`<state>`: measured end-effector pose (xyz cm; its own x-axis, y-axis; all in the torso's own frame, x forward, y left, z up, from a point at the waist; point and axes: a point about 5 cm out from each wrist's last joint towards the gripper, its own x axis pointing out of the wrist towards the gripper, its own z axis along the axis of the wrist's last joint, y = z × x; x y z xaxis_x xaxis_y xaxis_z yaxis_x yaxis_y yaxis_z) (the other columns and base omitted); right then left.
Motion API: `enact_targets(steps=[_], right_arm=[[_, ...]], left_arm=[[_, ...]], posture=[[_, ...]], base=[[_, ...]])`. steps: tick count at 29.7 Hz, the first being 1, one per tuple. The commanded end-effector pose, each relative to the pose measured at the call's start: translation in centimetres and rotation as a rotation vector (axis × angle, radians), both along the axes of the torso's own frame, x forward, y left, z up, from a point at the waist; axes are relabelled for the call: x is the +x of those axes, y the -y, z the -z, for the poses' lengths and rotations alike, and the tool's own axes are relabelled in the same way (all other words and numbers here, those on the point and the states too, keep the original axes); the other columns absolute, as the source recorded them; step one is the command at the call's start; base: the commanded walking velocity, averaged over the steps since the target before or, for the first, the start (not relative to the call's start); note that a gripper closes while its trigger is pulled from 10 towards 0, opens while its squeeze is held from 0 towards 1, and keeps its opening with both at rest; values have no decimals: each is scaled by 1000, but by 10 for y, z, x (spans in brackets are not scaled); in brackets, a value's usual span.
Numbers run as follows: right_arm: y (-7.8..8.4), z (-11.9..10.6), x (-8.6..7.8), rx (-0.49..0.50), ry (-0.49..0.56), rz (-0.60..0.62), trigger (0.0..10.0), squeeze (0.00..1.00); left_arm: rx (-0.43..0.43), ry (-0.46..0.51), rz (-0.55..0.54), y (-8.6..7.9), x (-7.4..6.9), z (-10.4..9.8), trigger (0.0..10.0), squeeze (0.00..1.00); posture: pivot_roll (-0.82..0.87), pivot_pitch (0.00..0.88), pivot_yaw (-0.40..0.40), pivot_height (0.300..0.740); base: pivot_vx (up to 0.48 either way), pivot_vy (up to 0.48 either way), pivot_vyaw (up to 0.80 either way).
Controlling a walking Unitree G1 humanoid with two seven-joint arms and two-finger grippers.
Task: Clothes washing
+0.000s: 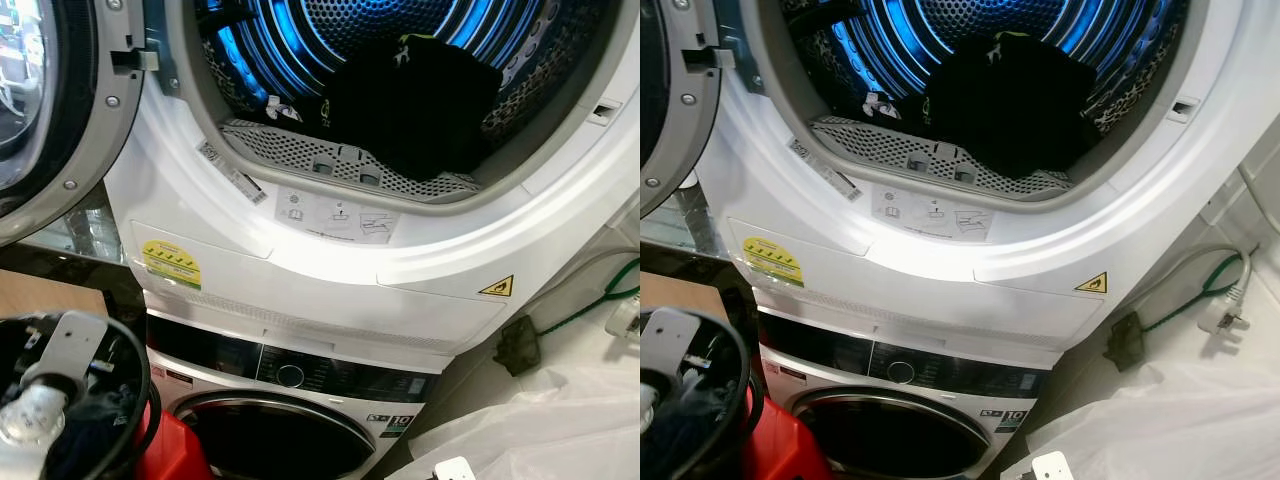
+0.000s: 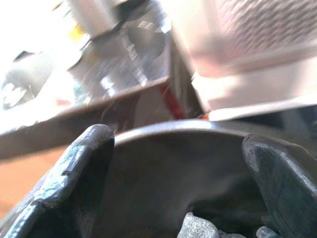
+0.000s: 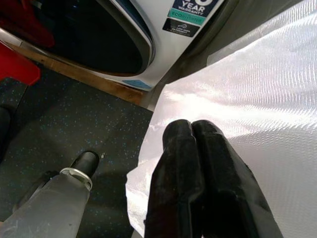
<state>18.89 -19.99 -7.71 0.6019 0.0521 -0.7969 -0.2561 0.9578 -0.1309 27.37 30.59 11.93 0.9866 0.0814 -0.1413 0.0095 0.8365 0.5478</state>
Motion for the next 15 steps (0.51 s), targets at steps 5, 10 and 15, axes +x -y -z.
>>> enact_targets(steps=[5, 10, 15], right_arm=[[4, -2, 3, -6, 12, 20, 10000, 0], [4, -2, 3, -1, 12, 23, 10000, 0], [3, -2, 2, 2, 14, 28, 10000, 0]], left_arm=[[-37, -59, 215, 32, 0, 0, 10000, 0], [-116, -69, 290, 63, -8, 7, 10000, 0], [-317, 41, 116, 86, -9, 9, 10000, 0]], posture=[[174, 0, -172, 740], [179, 0, -164, 740], [179, 0, -156, 740]], base=[[0, 0, 0], [0, 0, 0], [0, 0, 0]])
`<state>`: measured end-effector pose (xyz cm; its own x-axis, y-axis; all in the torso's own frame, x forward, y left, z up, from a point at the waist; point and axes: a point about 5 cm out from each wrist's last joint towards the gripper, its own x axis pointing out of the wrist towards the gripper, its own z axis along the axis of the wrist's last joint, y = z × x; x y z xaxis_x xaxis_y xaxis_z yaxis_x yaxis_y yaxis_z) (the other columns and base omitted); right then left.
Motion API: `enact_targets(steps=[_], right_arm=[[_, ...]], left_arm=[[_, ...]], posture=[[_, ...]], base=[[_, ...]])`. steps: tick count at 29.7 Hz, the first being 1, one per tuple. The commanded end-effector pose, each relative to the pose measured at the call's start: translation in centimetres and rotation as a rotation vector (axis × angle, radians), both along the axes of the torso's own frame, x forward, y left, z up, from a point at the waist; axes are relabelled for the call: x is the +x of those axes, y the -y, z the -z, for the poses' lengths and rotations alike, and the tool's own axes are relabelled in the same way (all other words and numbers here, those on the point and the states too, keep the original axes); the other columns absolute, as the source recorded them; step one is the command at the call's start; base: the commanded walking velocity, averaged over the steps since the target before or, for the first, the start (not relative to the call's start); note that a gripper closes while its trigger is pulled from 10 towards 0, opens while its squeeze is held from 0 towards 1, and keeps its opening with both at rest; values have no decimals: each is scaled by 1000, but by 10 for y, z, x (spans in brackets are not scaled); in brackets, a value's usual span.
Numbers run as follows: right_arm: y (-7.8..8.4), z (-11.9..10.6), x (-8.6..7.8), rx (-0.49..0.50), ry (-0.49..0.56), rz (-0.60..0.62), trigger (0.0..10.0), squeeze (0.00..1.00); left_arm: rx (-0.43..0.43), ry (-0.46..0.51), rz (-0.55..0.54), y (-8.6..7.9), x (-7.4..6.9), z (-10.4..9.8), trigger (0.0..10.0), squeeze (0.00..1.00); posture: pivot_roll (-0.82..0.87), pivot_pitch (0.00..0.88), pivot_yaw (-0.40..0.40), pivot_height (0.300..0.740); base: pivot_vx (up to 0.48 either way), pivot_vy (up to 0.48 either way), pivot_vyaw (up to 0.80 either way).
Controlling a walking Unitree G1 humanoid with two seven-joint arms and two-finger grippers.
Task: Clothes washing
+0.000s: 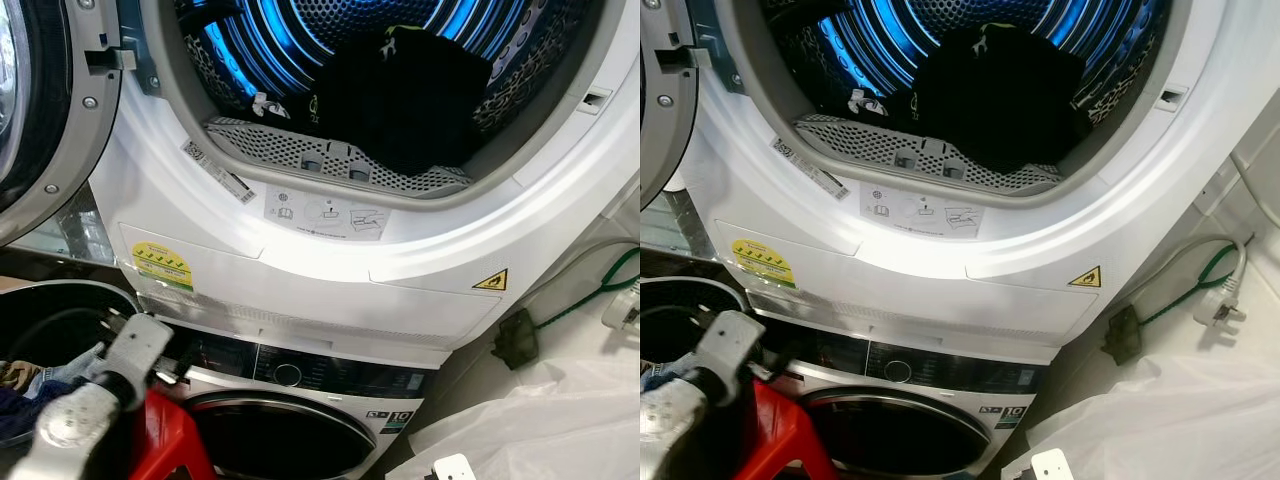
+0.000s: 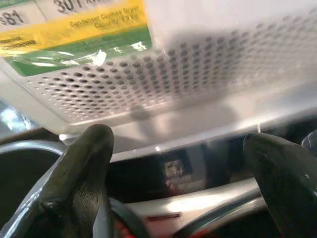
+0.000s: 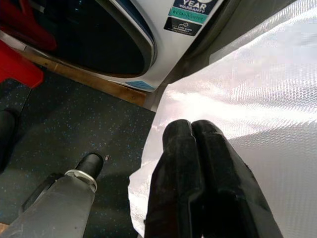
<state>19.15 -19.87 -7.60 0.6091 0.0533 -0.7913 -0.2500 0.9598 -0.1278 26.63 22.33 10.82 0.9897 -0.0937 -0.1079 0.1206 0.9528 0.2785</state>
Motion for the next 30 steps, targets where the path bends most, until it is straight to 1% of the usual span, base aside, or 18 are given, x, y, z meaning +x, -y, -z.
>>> enact_targets(steps=[1, 3, 4, 5, 8, 10, 12, 16, 19, 20, 21, 22, 23, 24, 26, 27, 28, 30], right_arm=[[5, 0, -1, -3, 5, 24, 10000, 0], [5, 0, -1, -4, 4, 22, 10000, 0], [5, 0, -1, -5, 3, 21, 10000, 0], [5, 0, -1, -5, 2, 21, 10000, 0], [4, 0, -1, -5, -2, 9, 10000, 0], [3, 0, -1, -3, -4, 5, 10000, 0], [2, 0, -1, -1, -3, 6, 10000, 0], [-1, 1, -1, 1, -2, 7, 10000, 0], [-2, 1, -1, 3, -4, 7, 10000, 0], [-2, 1, -2, 4, -5, 6, 10000, 0], [-2, 2, -3, 5, -7, 8, 10000, 0], [-2, 2, -3, 5, -7, 8, 10000, 0], [-3, 2, -4, 6, -10, 7, 10000, 0], [-3, 3, -4, 6, -11, 6, 10000, 0], [-3, 3, -5, 7, -13, 7, 10000, 0], [-3, 3, -5, 7, -13, 7, 10000, 0], [-3, 3, -5, 7, -13, 7, 10000, 0], [-4, 4, -6, 9, -18, 1, 10000, 0]], left_arm=[[-55, 17, -63, 11, -3, 0, 10000, 0], [-118, 52, -153, 24, -6, 0, 10000, 0], [-161, 76, -254, 25, -9, -2, 10000, 0], [-181, 80, -289, 25, -10, -3, 10000, 0], [-190, 38, -416, 15, -19, 4, 10000, 0], [-290, 47, -561, 2, -24, 5, 10000, 0], [-249, 83, -702, -17, -32, 0, 10000, 0], [-143, 144, -863, -54, -44, -11, 10000, 0], [-109, 145, -909, -70, -50, -13, 10000, 0], [-76, 165, -891, -78, -50, -20, 10000, 0], [-31, 178, -856, -81, -48, -25, 10000, 0], [-31, 178, -856, -81, -48, -25, 10000, 0], [20, 176, -801, -87, -47, -30, 10000, 0], [30, 169, -784, -90, -46, -31, 10000, 0], [81, 156, -797, -101, -50, -33, 10000, 0], [76, 124, -811, -108, -53, -31, 10000, 0], [76, 124, -811, -108, -53, -31, 10000, 0], [8, -63, -824, -135, -64, -13, 10000, 0]], posture=[[179, 0, -156, 740], [180, 0, -155, 740], [183, 0, -154, 740], [183, 0, -154, 740], [193, 0, -155, 740], [194, 0, -156, 740], [195, 0, -154, 740], [195, 0, -147, 740], [193, 0, -145, 740], [196, 0, -144, 740], [197, 0, -142, 740], [197, 0, -142, 740], [197, 0, -140, 740], [197, 0, -140, 740], [196, 0, -138, 740], [196, 0, -138, 740], [196, 0, -138, 740], [197, 0, -139, 740]], base=[[0, 0, 0], [0, 0, 0], [0, 0, 0], [0, 0, 0], [0, 0, 0], [0, 0, 0], [0, 0, 0], [0, 0, 0], [0, 0, 0], [0, 0, 0], [0, 0, 0], [0, 0, 0], [0, 0, 0], [0, 0, 0], [0, 0, 0], [0, 0, 0], [0, 0, 0], [0, 0, 0]])
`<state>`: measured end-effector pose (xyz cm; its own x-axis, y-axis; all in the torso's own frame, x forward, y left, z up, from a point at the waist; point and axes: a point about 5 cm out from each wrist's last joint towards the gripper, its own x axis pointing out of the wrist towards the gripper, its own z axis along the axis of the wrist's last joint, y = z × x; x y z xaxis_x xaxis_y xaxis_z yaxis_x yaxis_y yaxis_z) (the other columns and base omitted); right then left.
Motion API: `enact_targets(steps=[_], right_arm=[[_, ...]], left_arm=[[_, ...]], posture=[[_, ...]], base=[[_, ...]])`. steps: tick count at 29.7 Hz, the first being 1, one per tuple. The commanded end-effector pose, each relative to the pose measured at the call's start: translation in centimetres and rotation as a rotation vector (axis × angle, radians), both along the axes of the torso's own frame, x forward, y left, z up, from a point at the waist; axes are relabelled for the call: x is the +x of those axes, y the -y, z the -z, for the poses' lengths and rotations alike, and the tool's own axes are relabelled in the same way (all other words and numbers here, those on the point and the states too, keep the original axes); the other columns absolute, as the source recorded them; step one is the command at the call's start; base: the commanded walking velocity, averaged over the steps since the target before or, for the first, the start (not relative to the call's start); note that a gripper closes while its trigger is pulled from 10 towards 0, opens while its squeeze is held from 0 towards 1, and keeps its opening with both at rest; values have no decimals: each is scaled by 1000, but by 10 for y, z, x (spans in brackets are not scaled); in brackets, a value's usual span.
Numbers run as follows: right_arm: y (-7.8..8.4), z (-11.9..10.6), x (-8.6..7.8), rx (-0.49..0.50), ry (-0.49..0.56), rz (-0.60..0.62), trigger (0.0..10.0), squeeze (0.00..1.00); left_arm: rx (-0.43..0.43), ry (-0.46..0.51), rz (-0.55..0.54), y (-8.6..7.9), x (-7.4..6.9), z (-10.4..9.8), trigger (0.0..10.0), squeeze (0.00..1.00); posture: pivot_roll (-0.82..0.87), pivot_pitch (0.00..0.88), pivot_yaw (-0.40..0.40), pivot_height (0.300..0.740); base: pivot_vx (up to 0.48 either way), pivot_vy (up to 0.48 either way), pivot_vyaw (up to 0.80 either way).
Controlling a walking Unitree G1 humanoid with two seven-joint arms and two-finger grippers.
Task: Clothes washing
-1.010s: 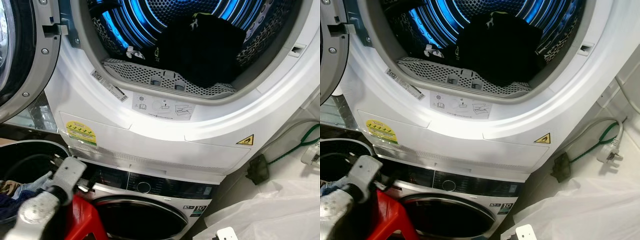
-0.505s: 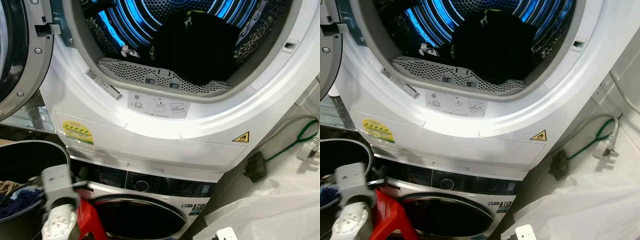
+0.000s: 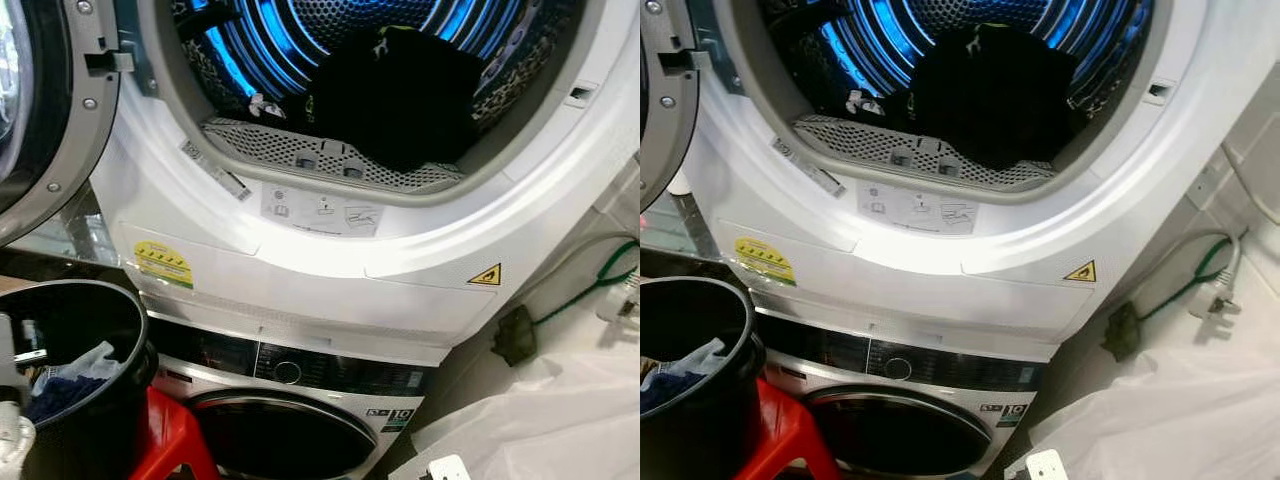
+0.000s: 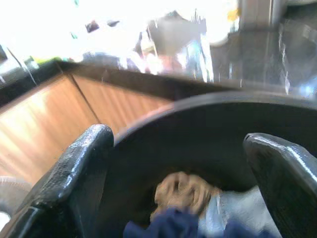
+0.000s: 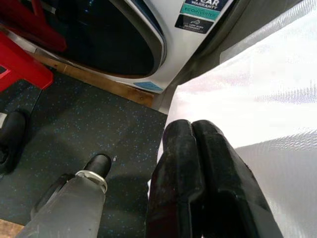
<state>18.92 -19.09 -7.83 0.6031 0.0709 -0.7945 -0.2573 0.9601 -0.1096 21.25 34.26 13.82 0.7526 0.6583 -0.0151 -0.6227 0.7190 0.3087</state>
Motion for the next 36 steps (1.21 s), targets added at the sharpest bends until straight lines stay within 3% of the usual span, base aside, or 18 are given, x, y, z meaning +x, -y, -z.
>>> enact_targets(steps=[1, 5, 7, 11, 17, 20, 22, 23, 27, 33, 36], right_arm=[[4, 2, -4, -8, -11, 7, 10000, 0], [4, 2, -6, -9, -18, 2, 10000, 0], [5, 2, -6, -9, -19, 1, 10000, 0], [6, 2, -7, -11, -23, 0, 10000, 0], [9, 2, -8, -16, -29, -12, 10000, 0], [10, 2, -7, -17, -28, -17, 10000, 0], [10, 1, -5, -18, -25, -20, 10000, 0], [10, 1, -5, -18, -25, -20, 10000, 0], [10, 0, -3, -17, -19, -17, 10000, 0], [9, 0, -4, -17, -23, -20, 10000, 0], [9, 0, -3, -17, -23, -22, 10000, 0]], left_arm=[[-100, -109, -15, -16, -10, 17, 10000, 0], [-87, -393, 188, -20, -22, 39, 10000, 0], [-92, -438, 178, -28, -30, 42, 10000, 0], [-110, -429, 138, -48, -36, 36, 10000, 0], [-122, -505, 241, -62, -33, 23, 10000, 0], [-156, -558, 321, -59, -32, 23, 10000, 0], [-202, -628, 451, -50, -34, 23, 10000, 0], [-202, -628, 451, -50, -34, 23, 10000, 0], [-211, -735, 705, -39, -47, 13, 10000, 0], [-182, -709, 802, -41, -43, -4, 10000, 0], [-179, -703, 798, -43, -39, -7, 10000, 0]], posture=[[197, 0, -139, 740], [198, 0, -140, 740], [197, 0, -141, 740], [197, 0, -145, 740], [203, 0, -156, 740], [205, 0, -158, 740], [204, 0, -156, 740], [204, 0, -156, 740], [210, 0, -155, 740], [217, 0, -158, 740], [219, 0, -161, 740]], base=[[0, 0, 0], [0, 0, 0], [0, 0, 0], [0, 0, 0], [0, 0, 0], [0, 0, 0], [0, 0, 0], [0, 0, 0], [0, 0, 0], [0, 0, 0], [0, 0, 0]])
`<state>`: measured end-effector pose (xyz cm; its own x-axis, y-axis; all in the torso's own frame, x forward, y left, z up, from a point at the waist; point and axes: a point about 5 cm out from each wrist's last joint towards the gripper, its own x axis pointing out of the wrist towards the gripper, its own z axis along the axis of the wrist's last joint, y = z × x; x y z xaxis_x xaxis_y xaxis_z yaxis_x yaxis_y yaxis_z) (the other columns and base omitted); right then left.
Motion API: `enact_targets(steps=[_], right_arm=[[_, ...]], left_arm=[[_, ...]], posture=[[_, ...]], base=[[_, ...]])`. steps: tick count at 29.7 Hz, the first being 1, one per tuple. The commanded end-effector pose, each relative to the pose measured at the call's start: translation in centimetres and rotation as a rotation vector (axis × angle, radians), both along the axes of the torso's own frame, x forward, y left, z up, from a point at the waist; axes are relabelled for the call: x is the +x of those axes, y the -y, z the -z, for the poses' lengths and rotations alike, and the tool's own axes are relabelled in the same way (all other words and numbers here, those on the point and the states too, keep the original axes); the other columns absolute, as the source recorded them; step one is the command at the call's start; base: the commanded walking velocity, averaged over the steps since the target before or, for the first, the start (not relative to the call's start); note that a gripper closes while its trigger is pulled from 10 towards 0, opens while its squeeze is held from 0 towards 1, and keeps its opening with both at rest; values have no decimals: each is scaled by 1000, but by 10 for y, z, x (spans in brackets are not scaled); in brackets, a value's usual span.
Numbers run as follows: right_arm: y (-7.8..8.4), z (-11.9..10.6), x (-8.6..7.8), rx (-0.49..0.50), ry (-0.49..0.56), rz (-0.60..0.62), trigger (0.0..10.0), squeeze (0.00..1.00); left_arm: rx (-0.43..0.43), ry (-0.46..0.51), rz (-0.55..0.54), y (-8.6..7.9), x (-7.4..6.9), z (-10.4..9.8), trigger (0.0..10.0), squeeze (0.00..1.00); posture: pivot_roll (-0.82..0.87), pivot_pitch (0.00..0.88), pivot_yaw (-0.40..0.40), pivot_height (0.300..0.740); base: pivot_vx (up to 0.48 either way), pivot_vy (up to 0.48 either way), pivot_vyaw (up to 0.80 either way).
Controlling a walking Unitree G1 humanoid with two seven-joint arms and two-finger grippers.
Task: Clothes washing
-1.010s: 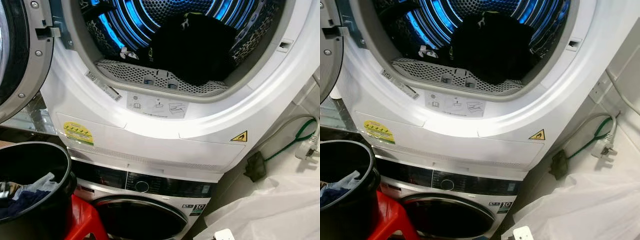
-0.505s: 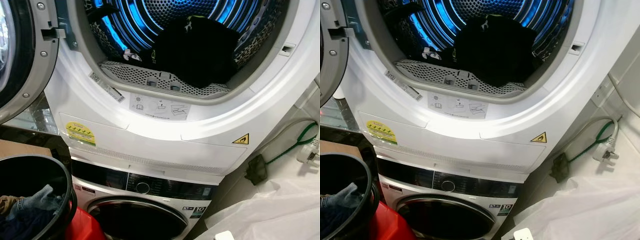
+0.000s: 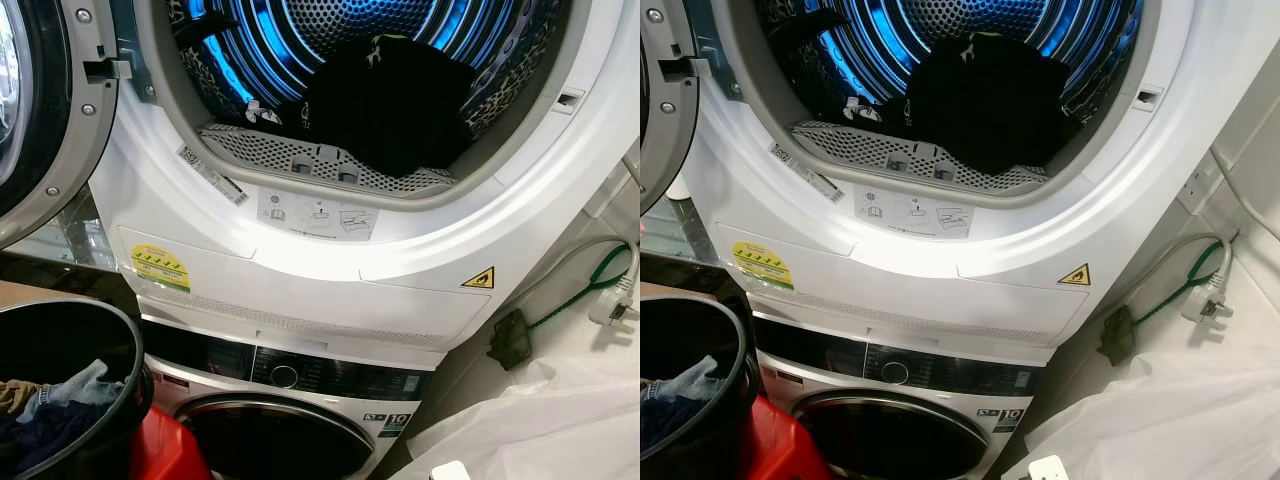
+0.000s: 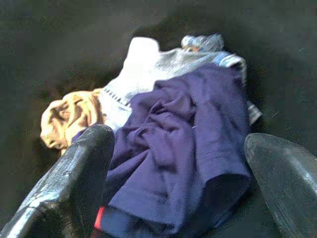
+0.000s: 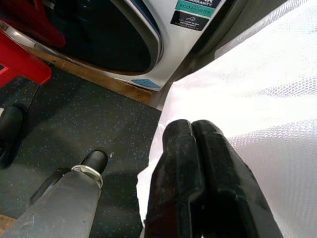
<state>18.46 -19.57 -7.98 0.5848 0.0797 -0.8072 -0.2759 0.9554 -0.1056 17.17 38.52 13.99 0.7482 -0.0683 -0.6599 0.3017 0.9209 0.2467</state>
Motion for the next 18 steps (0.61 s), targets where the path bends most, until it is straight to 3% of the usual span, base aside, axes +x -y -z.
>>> enact_targets(steps=[1, 4, 9, 13, 18], right_arm=[[4, -1, 2, -15, -1, -6, 10000, 0], [5, -2, 3, -17, 1, -11, 10000, 0], [6, -3, 4, -21, 4, -13, 10000, 0], [9, -3, 4, -26, 4, -16, 10000, 0], [13, -4, 3, -33, 3, -17, 10000, 0]], left_arm=[[18, 2, 17, -1, 4, -5, 10000, 0], [8, -23, 24, 0, 10, 4, 10000, 0], [-3, 35, -12, -1, 23, 10, 10000, 0], [-6, 117, -114, -13, 37, 13, 10000, 0], [-69, 120, -170, -17, 46, 24, 10000, 0]], posture=[[219, 0, -162, 740], [218, 0, -165, 740], [210, 0, -170, 740], [202, 0, -178, 740], [191, 0, -183, 740]], base=[[0, 0, 0], [0, 0, 0], [0, 0, 0], [0, 0, 0], [0, 0, 0]])
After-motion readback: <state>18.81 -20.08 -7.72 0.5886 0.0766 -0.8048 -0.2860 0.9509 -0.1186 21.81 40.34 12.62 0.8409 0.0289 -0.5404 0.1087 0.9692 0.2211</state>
